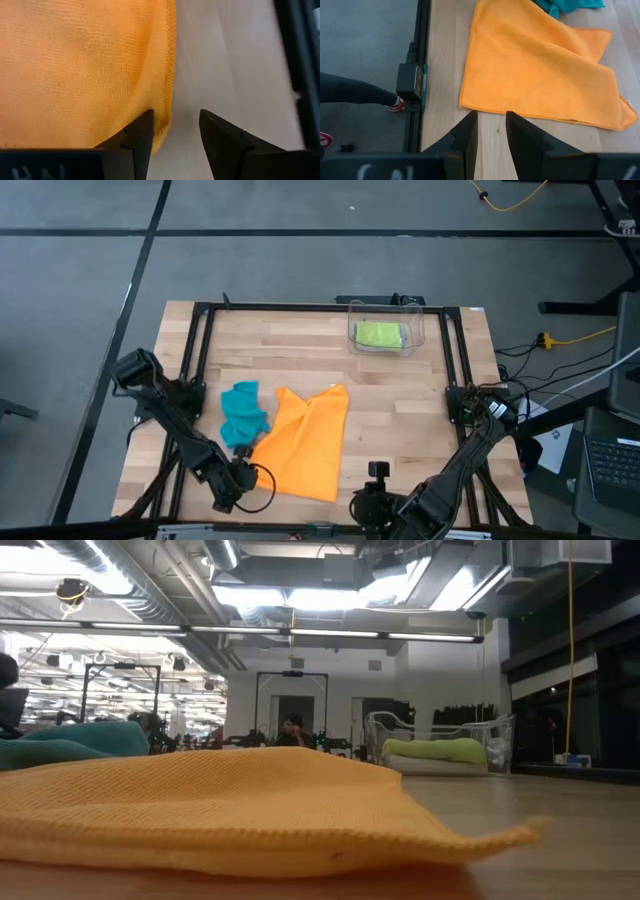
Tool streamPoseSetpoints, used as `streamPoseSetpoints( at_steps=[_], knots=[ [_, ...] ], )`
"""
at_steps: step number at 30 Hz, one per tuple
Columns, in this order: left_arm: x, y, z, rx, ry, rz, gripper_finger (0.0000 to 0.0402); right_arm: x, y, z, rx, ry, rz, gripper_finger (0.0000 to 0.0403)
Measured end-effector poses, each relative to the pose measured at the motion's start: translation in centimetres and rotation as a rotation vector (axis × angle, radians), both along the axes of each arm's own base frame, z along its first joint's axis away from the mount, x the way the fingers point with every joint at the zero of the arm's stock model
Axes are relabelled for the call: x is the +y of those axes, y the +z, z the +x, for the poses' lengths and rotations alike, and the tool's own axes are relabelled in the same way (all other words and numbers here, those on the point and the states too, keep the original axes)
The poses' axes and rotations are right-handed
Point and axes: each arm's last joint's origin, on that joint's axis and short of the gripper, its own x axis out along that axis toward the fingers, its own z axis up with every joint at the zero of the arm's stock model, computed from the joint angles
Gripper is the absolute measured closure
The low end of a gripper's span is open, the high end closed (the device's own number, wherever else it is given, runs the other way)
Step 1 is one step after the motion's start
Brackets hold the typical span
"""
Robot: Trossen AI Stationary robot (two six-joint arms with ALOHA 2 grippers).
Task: Fold microfiber towels
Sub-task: Fold the orange microfiber
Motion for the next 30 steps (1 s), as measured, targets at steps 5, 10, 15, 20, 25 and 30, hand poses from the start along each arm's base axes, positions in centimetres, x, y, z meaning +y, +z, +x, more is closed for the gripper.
streamPoseSetpoints(
  at_steps=[5,10,15,20,25,30],
  knots=[
    [-0.5,-0.1,0.5,0.008,0.005,0.033,0.0248,0.0,0.0,0.0,0.0,0.0,0.0,0.0299],
    [-0.8,2.1,1.0,-0.015,0.023,0.139,0.0248,0.0,0.0,0.0,0.0,0.0,0.0,0.0299],
    [-1.3,3.3,1.1,0.01,-0.015,0.209,0.0248,0.0,0.0,0.0,0.0,0.0,0.0,0.0299],
    [-1.7,2.5,0.8,0.028,-0.033,0.23,0.0248,0.0,0.0,0.0,0.001,0.0,0.0,0.0299],
    [-2.2,0.7,0.4,0.09,-0.063,0.272,0.0248,0.0,0.0,0.0,0.0,0.001,-0.001,0.0299],
    [-2.3,0.0,0.5,0.096,-0.062,0.322,0.0248,0.0,0.0,0.0,0.001,0.002,-0.002,0.0299]
  ],
)
